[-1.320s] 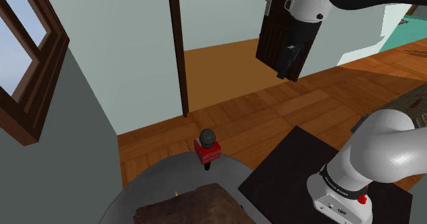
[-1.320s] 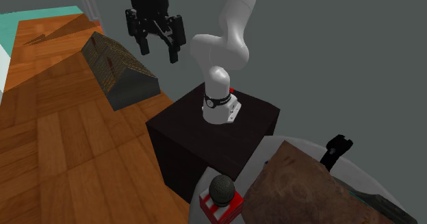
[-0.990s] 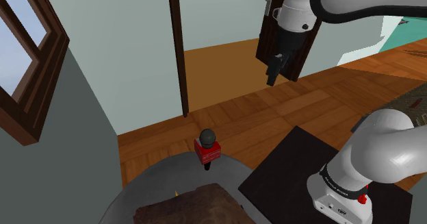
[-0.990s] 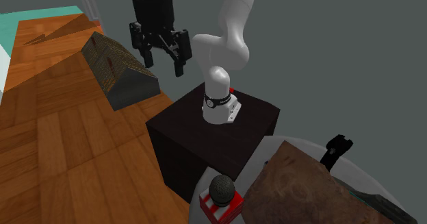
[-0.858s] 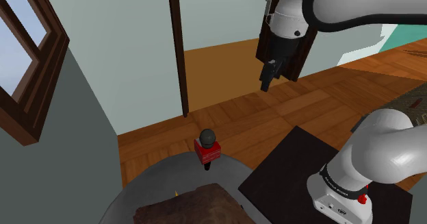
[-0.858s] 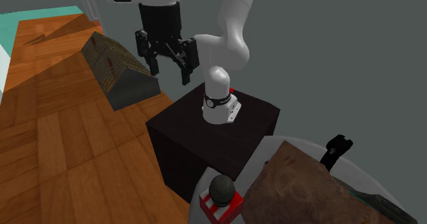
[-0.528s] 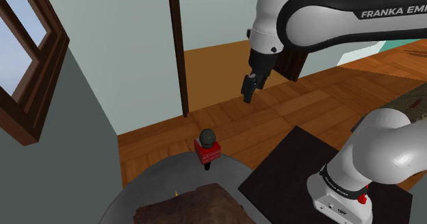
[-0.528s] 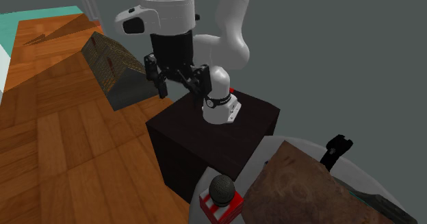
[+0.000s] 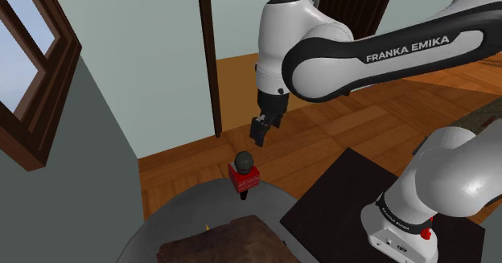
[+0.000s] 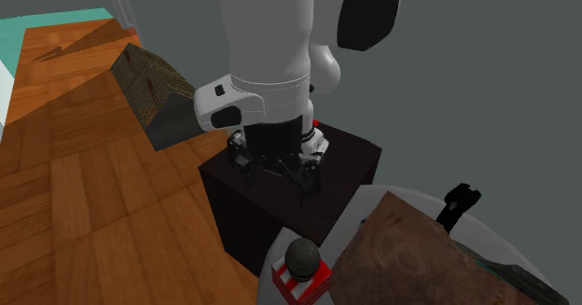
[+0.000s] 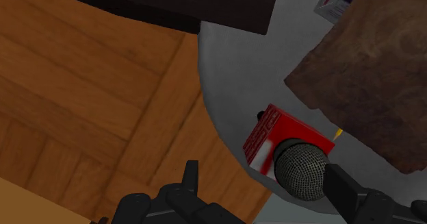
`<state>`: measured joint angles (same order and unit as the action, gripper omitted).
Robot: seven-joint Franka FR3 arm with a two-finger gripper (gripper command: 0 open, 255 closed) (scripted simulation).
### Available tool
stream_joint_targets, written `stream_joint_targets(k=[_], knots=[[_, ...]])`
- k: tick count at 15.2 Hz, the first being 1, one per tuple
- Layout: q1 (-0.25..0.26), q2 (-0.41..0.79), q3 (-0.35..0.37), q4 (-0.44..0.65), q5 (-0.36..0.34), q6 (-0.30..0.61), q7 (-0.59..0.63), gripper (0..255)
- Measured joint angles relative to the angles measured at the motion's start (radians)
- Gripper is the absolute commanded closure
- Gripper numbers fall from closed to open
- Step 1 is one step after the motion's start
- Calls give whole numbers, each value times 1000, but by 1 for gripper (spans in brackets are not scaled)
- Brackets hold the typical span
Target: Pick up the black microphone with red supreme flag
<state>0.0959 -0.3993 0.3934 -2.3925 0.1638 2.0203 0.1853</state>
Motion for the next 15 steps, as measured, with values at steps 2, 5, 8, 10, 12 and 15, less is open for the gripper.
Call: stream_joint_targets(k=[2, 5, 8, 10, 12, 15], knots=[[3, 63, 32, 16, -9, 46, 30, 0], [8, 166, 82, 55, -37, 107, 85, 0], [9, 231, 105, 72, -61, 150, 118, 0], [9, 251, 111, 66, -69, 175, 128, 0], [10, 269, 117, 55, -78, 203, 137, 0], [8, 288, 119, 40, -87, 234, 142, 255]])
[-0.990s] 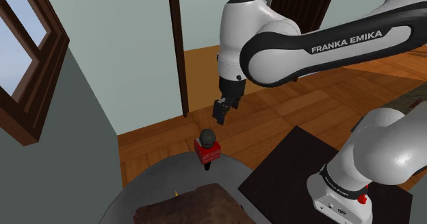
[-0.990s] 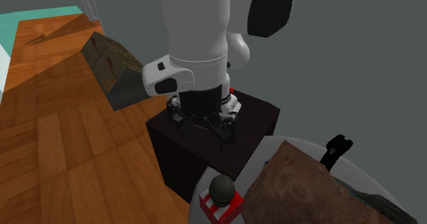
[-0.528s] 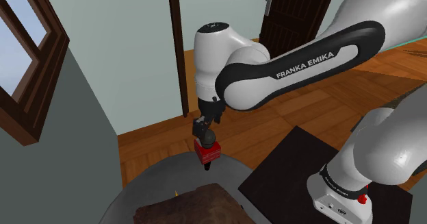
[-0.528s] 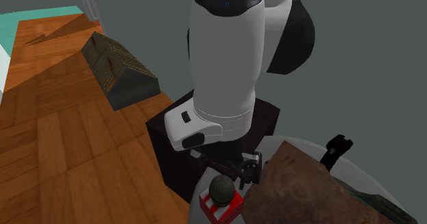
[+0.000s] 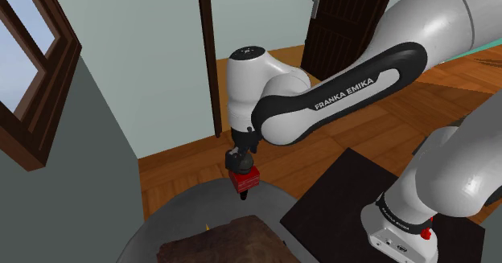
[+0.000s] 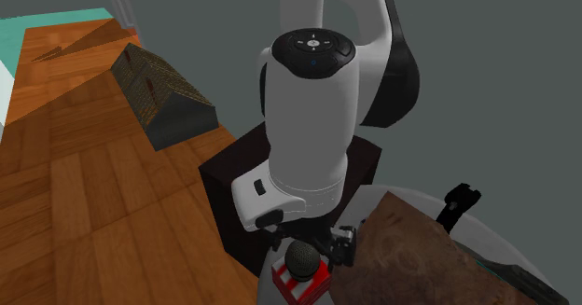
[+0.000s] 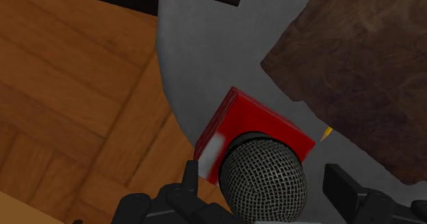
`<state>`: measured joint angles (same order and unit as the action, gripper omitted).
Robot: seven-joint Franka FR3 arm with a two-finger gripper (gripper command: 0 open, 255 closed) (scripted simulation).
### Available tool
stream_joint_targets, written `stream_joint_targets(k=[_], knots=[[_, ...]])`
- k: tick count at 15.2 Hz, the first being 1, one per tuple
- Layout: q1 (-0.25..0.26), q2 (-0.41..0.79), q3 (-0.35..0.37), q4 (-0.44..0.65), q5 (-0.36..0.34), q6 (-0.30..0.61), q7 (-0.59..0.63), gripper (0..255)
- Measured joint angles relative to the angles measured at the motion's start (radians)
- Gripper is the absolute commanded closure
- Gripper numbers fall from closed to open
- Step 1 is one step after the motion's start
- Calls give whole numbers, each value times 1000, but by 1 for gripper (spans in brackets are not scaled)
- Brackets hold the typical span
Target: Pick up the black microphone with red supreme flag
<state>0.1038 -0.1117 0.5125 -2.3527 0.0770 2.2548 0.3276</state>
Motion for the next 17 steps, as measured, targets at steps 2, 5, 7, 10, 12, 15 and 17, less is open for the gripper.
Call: stream_joint_targets(k=[2, 5, 7, 10, 12, 15, 17], knots=[[0, 2, 0, -2, -1, 4, 0, 255], [0, 2, 0, -2, -1, 5, 0, 255], [-1, 2, 0, -2, -1, 5, 0, 255], [0, 2, 0, -2, -2, 5, 1, 255], [1, -9, -1, 6, 4, -14, -2, 255], [1, -29, -6, 26, 14, -53, -11, 255], [1, -47, -10, 40, 21, -83, -18, 255]])
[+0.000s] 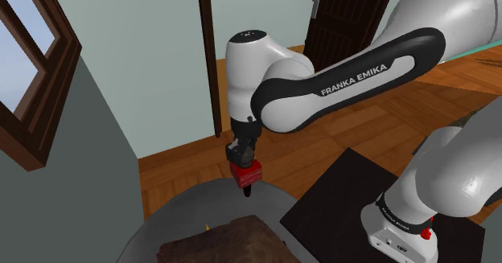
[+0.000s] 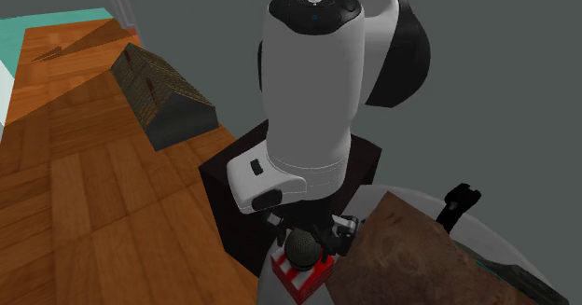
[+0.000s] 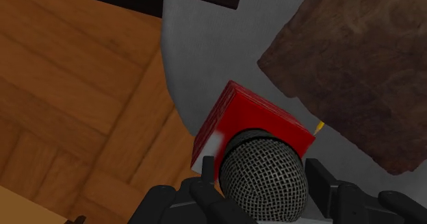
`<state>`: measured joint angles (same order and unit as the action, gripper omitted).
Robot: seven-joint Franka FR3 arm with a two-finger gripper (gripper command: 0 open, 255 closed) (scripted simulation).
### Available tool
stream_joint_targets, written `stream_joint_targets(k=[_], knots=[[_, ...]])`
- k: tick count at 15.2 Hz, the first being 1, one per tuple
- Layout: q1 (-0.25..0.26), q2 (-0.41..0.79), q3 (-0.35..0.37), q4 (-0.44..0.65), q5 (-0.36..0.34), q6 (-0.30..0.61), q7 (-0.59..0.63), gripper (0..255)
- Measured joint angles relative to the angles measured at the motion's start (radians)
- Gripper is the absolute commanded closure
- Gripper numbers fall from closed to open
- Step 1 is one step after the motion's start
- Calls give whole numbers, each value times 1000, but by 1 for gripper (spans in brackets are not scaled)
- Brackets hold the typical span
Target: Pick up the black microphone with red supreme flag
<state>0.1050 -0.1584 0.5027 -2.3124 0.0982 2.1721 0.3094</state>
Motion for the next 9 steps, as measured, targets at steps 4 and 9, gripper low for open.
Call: stream_joint_targets(k=[4, 9], knots=[[2, -26, -5, 27, 11, -51, -6, 255], [2, -51, -12, 72, 18, -119, -12, 255]])
